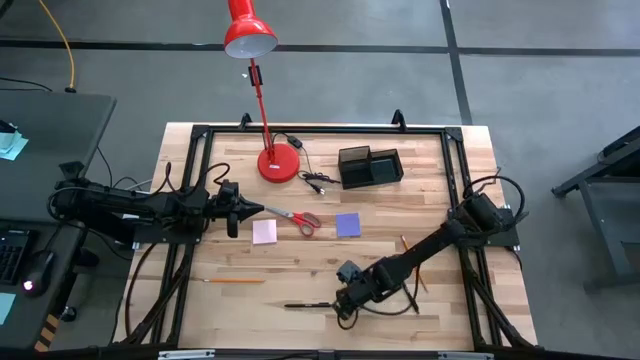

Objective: Pick and place office supplies into organizer
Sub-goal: Put the light green eraser into the black desk organizer

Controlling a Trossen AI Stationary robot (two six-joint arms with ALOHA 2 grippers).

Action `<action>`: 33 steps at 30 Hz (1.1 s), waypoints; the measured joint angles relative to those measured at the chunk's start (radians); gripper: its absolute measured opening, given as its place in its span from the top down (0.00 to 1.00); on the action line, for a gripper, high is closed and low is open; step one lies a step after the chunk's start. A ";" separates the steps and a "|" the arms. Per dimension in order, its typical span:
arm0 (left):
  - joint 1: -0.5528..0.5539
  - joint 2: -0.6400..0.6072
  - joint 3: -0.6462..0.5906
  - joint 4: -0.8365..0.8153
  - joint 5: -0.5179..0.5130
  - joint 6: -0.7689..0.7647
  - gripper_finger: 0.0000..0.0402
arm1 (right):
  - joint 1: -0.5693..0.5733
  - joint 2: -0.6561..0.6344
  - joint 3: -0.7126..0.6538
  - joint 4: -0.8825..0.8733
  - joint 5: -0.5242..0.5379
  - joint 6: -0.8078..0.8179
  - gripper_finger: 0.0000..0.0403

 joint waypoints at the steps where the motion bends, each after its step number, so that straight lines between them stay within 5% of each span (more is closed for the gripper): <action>1: 0.000 0.000 0.000 -0.003 0.000 0.000 1.00 | -0.008 -0.004 0.000 0.000 0.004 -0.010 0.95; 12: 0.000 0.000 0.000 -0.010 0.050 0.000 1.00 | -0.141 -0.057 0.000 -0.059 0.053 -0.100 0.98; 33: 0.000 -0.001 0.000 -0.009 0.117 -0.048 1.00 | -0.586 -0.154 0.000 -0.239 -0.008 -0.349 0.98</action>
